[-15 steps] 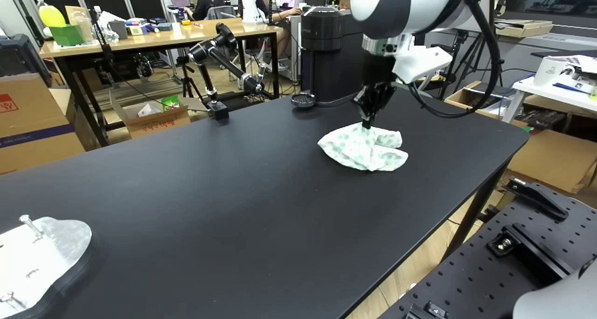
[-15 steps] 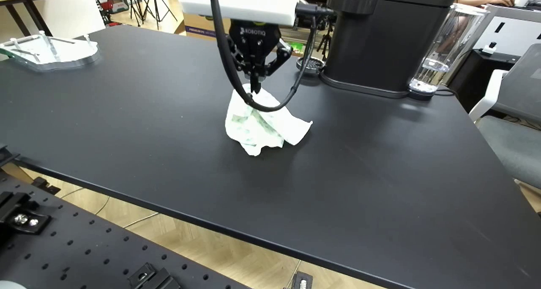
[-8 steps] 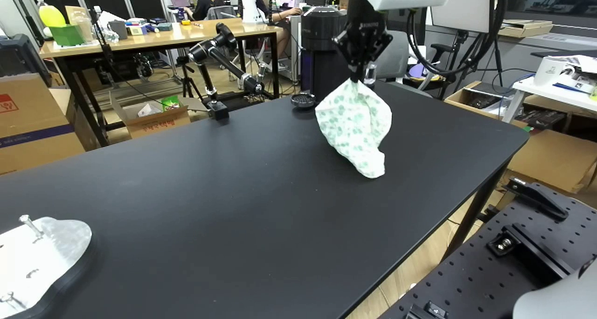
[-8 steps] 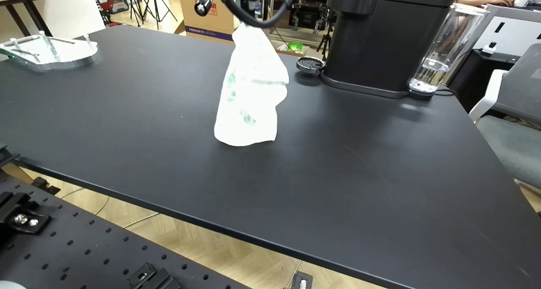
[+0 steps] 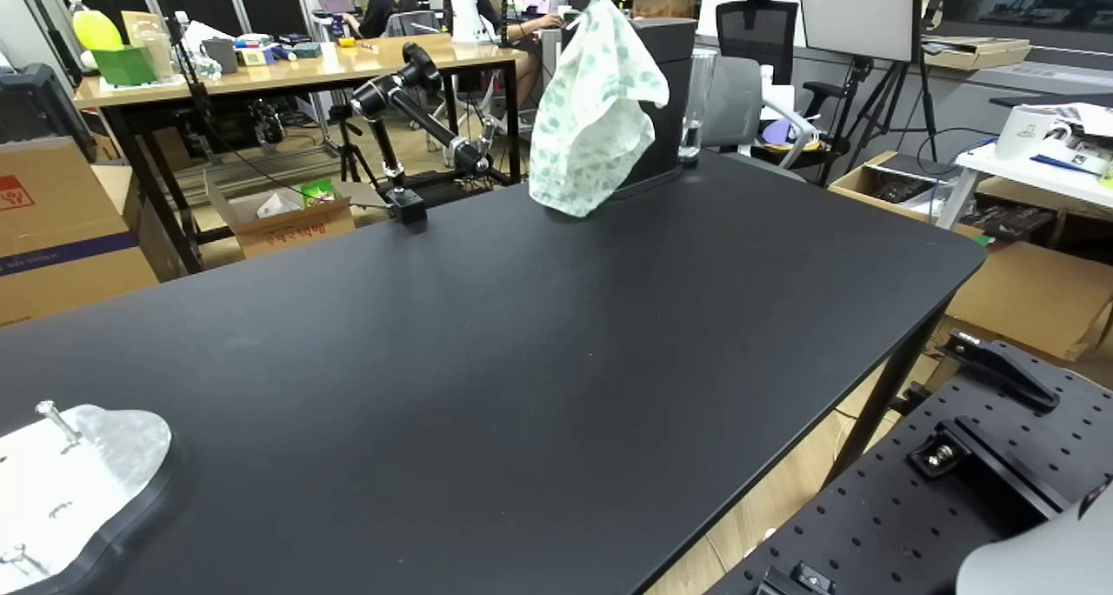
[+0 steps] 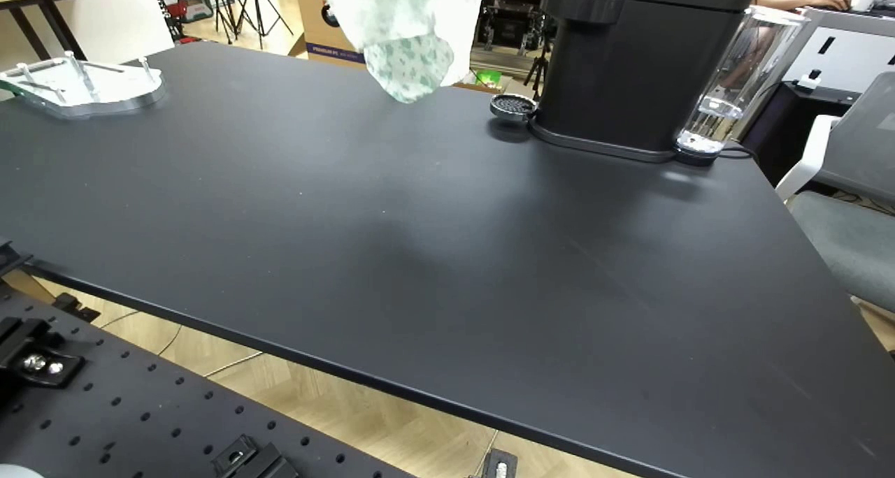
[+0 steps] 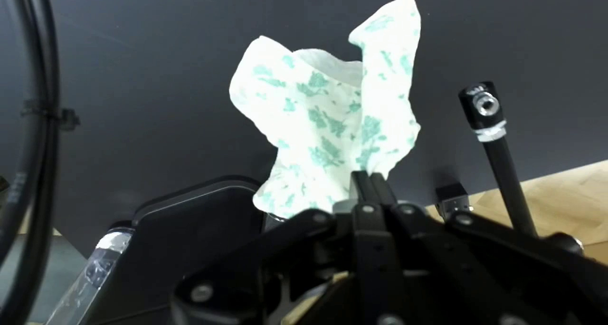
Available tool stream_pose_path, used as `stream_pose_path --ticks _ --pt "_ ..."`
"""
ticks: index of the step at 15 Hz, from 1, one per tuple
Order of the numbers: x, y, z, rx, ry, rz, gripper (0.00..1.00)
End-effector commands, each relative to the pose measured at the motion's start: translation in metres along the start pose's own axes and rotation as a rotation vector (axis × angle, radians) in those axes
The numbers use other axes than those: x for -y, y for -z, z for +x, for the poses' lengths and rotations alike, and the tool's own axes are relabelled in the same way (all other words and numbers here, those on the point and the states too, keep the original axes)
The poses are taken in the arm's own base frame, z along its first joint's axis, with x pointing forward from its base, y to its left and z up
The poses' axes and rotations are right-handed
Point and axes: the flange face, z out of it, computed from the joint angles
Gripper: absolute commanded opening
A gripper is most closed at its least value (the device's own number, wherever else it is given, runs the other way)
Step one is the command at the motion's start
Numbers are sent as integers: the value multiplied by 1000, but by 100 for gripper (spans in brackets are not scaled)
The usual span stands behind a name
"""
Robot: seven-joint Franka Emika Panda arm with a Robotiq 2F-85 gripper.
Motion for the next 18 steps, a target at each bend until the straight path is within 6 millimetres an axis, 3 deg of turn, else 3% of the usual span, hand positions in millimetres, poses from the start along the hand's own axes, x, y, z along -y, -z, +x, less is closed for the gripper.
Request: stream_pose_path --ticks 1,5,12,15,18 --pt "39 48 32 -12 -45 -7 0" --pt "81 75 58 -25 -53 5 0" --pt "152 52 89 15 -22 28 0" --pt "176 42 87 71 -10 26 0" --pt "182 43 78 96 -48 5 0"
